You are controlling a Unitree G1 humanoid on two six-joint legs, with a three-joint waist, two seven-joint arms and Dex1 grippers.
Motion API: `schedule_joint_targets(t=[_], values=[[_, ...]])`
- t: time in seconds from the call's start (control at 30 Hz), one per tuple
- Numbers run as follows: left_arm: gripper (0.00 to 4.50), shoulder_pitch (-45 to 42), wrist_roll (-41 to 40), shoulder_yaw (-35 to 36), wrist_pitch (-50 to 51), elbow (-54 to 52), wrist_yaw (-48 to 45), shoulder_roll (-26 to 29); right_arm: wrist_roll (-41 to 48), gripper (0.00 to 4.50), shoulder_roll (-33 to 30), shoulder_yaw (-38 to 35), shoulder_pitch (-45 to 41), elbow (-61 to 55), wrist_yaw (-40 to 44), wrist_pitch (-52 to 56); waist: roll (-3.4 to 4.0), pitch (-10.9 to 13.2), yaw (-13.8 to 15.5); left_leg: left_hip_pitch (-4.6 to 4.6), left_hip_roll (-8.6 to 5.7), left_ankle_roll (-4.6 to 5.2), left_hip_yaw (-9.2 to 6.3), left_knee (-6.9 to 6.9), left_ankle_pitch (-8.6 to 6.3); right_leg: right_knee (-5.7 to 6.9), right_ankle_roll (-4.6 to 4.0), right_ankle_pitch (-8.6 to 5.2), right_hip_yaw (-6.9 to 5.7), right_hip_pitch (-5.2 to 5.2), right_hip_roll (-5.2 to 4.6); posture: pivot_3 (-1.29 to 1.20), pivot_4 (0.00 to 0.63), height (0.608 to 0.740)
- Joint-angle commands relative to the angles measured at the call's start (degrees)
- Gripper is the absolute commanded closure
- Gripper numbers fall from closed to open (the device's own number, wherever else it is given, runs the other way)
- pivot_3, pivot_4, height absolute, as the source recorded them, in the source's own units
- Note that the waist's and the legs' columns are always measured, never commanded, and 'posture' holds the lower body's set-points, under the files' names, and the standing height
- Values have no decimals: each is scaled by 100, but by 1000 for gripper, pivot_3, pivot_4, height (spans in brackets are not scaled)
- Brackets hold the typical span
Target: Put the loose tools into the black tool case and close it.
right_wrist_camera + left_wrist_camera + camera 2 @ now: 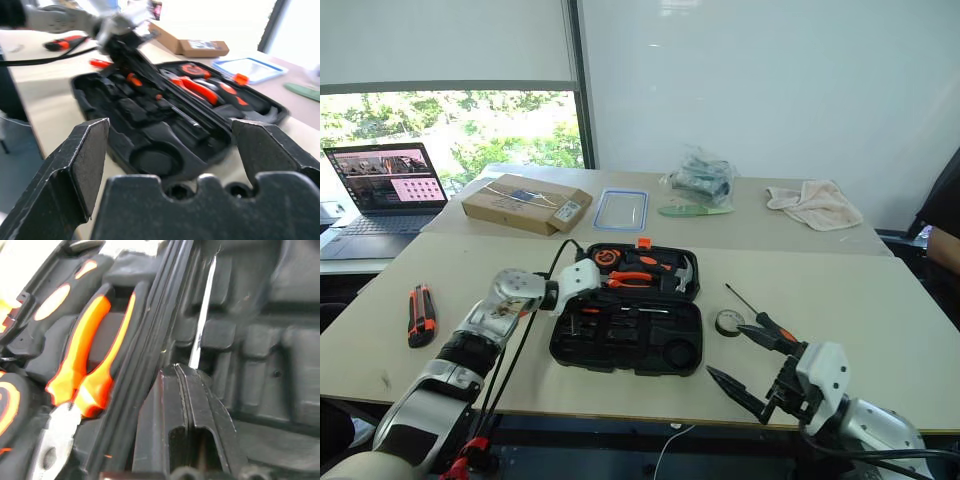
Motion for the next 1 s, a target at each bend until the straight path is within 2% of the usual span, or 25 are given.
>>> schedule_joint_targets(t=[0.03, 0.07, 0.1, 0.17, 0.2, 0.23, 0.33, 0.4, 0.53, 0.67, 0.7, 0.77, 0.93, 1.0], values=[[2990, 395, -1270, 1030, -184, -570, -787, 548, 114, 0, 8, -774, 533, 101, 106, -297, 1, 1, -17, 0, 3, -2, 0, -1, 1, -1, -1, -1, -1, -1, 2, 0, 150, 740], [2718, 607, -1551, 1258, -275, -646, -1019, 683, 100, 0, 51, -938, 725, 138, 117, -362, 2, 1, -33, 3, 3, -3, 1, -4, 1, 0, -3, -2, -1, 0, 2, 0, 150, 740], [2182, 886, -1613, 1390, -253, -731, -1107, 920, 70, 0, 118, -1113, 941, 207, 113, -451, 3, 1, -35, 6, 6, -4, 3, -13, 1, -4, -4, -3, 0, 0, 1, 0, 150, 740], [1557, 1439, -1657, 1625, -243, -804, -1235, 1361, -20, 0, 263, -1415, 1322, 390, 77, -611, 6, 2, -57, 17, 5, -6, 5, -24, 1, -7, -6, -5, 1, 3, -1, 0, 150, 740], [1479, 1711, -1718, 1741, -197, -853, -1279, 1542, -62, 0, 336, -1535, 1481, 500, 41, -679, 7, 3, -59, 34, 4, -7, 10, -42, 1, -11, -4, -7, 8, 12, -3, 0, 150, 740], [836, 2023, -1812, 1875, -147, -928, -1350, 1698, -122, 0, 415, -1652, 1619, 631, -20, -741, 8, 4, -55, 48, 3, -8, 13, -49, 0, -12, -4, -7, 10, 19, -5, 0, 150, 740], [23, 2823, -2006, 2158, -25, -1198, -1442, 1976, -311, 0, 529, -1855, 1694, 817, -389, -724, 9, 6, -47, 61, 4, -13, 19, -69, -4, -15, -12, -19, 10, 20, -17, 0, 150, 740], [23, 3160, -2136, 2283, 37, -1367, -1420, 2005, -355, 0, 344, -1844, 1419, 758, -697, -362, 15, 10, -40, 67, 5, -18, 20, -69, -4, -12, -39, -39, 9, 20, -28, 0, 150, 740], [23, 3392, -2326, 2210, 176, -1847, -1372, 1843, -551, 0, -663, -1357, 264, 845, -1096, 1086, 18, 14, -34, 81, 2, -31, 34, -66, 7, -6, -7, -34, 4, 20, -68, 0, 150, 740], [23, 3416, -2401, 1956, 226, -2363, -1377, 1664, -654, 0, -1697, -273, -1420, 1568, -809, 2582, 23, 15, -50, 86, 1, -31, 39, -76, 25, -6, -22, -20, -2, 17, -64, 0, 150, 740], [23, 3356, -2409, 1933, 263, -2416, -1315, 1624, -775, 0, -1874, 7, -1765, 1801, -776, 2892, 23, 15, -56, 86, 2, -30, 40, -78, 26, -4, -57, -4, -2, 15, -57, 0, 150, 740], [23, 3228, -2419, 1903, 341, -2461, -1209, 1567, -901, 0, -2038, 430, -2342, 2206, -672, 3247, 20, 14, -24, 69, 1, -28, 36, -87, 28, -8, -64, -4, -7, 2, -44, 0, 150, 740], [23, 3058, -2471, 1805, 493, -2629, -1036, 1478, -1473, 0, -1998, 1673, -3875, 3527, -145, 3563, 20, 13, -28, 12, -3, -34, 30, -88, 24, -13, -35, 5, -10, -43, -20, 0, 150, 740], [0, 3064, -2508, 1799, 575, -2732, -980, 1465, -1574, 510, -1911, 1877, -4144, 3855, 81, 3335, 19, 13, -41, -8, -5, -67, 37, -82, 43, -14, -30, 6, -9, -59, -17, 0, 150, 740]])
